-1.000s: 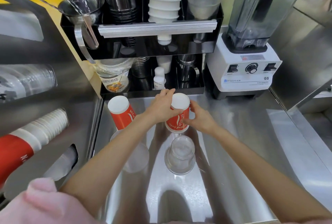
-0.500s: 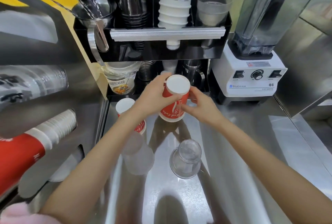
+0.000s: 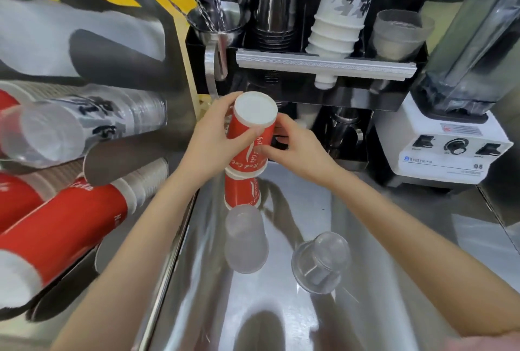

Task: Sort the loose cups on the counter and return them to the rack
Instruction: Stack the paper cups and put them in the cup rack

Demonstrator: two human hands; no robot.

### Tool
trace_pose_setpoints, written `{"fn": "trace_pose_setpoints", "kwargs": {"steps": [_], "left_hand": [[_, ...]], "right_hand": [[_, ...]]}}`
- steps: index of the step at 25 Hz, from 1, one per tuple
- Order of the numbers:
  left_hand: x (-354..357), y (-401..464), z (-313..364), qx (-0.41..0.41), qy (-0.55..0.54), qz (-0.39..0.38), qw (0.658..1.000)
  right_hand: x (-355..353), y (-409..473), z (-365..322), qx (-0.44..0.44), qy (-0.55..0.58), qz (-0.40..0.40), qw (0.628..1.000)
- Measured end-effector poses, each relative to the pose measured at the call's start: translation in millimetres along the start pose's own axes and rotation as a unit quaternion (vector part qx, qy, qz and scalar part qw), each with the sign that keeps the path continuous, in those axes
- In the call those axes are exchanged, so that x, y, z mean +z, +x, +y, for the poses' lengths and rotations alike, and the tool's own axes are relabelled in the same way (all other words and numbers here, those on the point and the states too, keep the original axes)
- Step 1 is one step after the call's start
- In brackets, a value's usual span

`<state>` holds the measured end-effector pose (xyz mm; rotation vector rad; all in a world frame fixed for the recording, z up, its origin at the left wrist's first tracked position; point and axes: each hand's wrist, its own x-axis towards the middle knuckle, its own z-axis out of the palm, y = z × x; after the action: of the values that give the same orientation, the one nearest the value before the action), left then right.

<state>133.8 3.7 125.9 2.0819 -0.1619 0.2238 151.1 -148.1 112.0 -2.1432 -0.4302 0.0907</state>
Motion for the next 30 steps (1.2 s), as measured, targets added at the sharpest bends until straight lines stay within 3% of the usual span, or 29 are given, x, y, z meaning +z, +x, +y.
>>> {"fn": "trace_pose_setpoints", "kwargs": {"steps": [16,27,30], "left_hand": [[33,-14,-88,-0.125,-0.051,0.014,0.991],[45,-19,-113,-0.162,-0.092,-0.04,0.982],[36,-18,-118,-0.166,-0.087,-0.088,0.978]], "right_hand": [[59,29,69,0.086,-0.017,-0.13,0.988],[66,24,87,0.106,-0.025,-0.154,0.982],[61,26,85,0.111,-0.031,-0.16,0.98]]}}
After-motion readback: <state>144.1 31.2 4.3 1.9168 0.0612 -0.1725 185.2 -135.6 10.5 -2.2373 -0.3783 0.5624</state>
